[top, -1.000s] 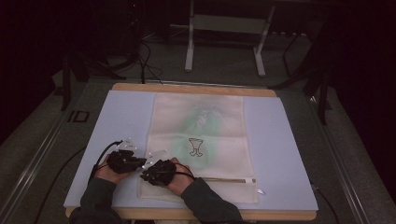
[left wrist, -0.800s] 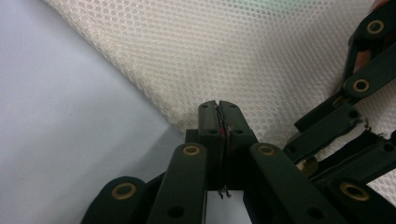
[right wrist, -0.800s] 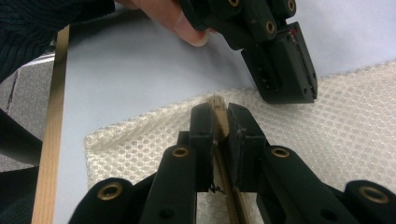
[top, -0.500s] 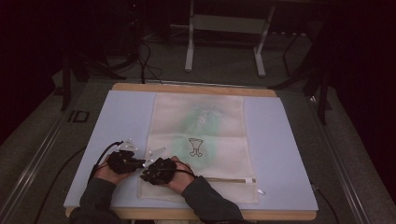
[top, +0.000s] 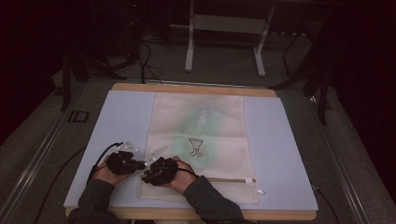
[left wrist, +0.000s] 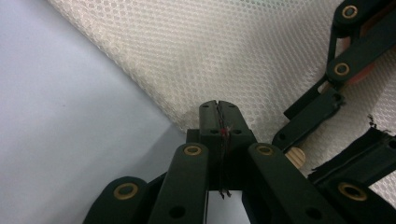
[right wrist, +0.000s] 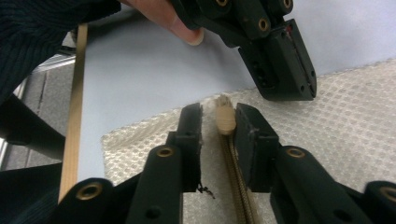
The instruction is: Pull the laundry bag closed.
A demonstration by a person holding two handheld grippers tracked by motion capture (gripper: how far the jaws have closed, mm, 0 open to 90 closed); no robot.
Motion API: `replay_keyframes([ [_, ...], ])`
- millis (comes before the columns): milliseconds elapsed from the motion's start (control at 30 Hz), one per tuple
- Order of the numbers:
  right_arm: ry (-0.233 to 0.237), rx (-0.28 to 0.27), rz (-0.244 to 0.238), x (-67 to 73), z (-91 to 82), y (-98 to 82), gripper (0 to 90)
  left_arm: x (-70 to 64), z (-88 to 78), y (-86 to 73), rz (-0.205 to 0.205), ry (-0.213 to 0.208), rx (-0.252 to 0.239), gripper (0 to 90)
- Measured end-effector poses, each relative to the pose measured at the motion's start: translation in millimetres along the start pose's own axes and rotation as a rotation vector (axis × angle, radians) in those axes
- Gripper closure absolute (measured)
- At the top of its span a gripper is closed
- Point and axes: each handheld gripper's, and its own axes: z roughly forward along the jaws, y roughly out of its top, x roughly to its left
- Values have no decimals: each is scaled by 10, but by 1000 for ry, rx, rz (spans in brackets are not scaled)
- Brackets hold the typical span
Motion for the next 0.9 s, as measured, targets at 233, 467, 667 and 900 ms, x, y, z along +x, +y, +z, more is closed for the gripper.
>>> replay_keyframes([
  [233,7,5,-4,-1,-1,15,669,0,0,1,-1,0,1,893],
  [467,-19,13,17,-5,45,54,794,-2,-3,-1,-2,-1,5,893],
  [667,-26,5,23,-16,40,23,815,-11,-13,-17,-9,-18,13,894],
  [900,-45,3,-1,6,42,14,818,-66,-14,-11,0,-2,36,897],
])
